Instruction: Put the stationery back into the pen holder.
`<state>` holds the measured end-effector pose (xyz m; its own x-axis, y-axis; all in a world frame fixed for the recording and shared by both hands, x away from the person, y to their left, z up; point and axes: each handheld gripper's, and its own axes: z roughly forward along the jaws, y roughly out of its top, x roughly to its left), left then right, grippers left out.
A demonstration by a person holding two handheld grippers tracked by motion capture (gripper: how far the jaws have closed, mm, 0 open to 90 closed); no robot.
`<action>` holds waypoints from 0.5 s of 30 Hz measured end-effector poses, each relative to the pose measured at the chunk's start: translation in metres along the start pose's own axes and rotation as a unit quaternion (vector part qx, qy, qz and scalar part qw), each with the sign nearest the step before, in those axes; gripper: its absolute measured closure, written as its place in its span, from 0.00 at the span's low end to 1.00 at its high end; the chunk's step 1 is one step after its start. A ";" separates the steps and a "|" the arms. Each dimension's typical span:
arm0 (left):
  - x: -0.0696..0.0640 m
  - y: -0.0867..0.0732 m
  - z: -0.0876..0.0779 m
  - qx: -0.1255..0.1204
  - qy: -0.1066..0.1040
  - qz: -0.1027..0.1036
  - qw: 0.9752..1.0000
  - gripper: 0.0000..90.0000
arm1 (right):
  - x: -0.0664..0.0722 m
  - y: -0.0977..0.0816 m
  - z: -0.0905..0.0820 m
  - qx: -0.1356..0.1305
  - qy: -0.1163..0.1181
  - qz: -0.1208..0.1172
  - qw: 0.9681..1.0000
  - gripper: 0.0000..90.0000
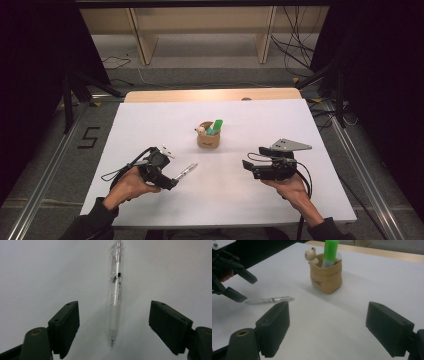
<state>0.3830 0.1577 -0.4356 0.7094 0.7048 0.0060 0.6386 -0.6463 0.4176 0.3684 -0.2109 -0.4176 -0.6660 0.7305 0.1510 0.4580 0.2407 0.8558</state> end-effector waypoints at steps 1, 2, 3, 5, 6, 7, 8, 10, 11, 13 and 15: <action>0.000 0.000 0.001 0.005 -0.001 0.001 1.000 0.30 | 0.000 0.000 0.000 0.000 0.001 0.000 1.000 0.22; 0.000 0.000 0.002 0.009 -0.001 0.001 1.000 0.31 | 0.001 -0.001 -0.001 0.001 0.001 0.002 1.000 0.22; 0.000 0.000 0.002 0.014 0.001 0.002 1.000 0.32 | 0.001 -0.001 -0.001 0.001 0.001 0.001 1.000 0.22; 0.001 0.000 0.004 0.026 0.003 0.006 1.000 0.37 | 0.002 -0.002 -0.001 0.001 0.002 -0.001 1.000 0.22; 0.002 0.000 0.004 0.031 0.004 0.010 0.999 0.38 | 0.002 -0.003 -0.001 0.002 0.003 0.000 1.000 0.22; 0.002 0.001 0.005 0.034 0.001 0.010 0.999 0.40 | 0.002 -0.003 -0.001 0.003 0.003 0.000 1.000 0.22; 0.003 0.001 0.005 0.037 0.000 0.011 0.999 0.41 | 0.002 -0.004 -0.001 0.004 0.003 -0.001 1.000 0.22; 0.003 0.001 0.007 0.043 -0.004 0.008 0.999 0.46 | 0.003 -0.004 -0.001 0.007 0.004 -0.002 1.000 0.22; 0.004 0.001 0.008 0.047 -0.003 0.010 0.999 0.47 | 0.003 -0.004 -0.001 0.007 0.005 -0.002 1.000 0.22; 0.005 0.002 0.010 0.054 -0.003 0.009 0.999 0.50 | 0.004 -0.004 -0.002 0.007 0.007 -0.002 1.000 0.22; 0.006 0.002 0.012 0.061 -0.011 0.013 0.998 0.51 | 0.005 -0.005 -0.002 0.006 0.007 -0.002 1.000 0.22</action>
<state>0.3919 0.1569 -0.4455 0.7316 0.6817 -0.0044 0.6504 -0.6961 0.3040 0.3620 -0.2100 -0.4200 -0.6758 0.7207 0.1546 0.4627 0.2515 0.8501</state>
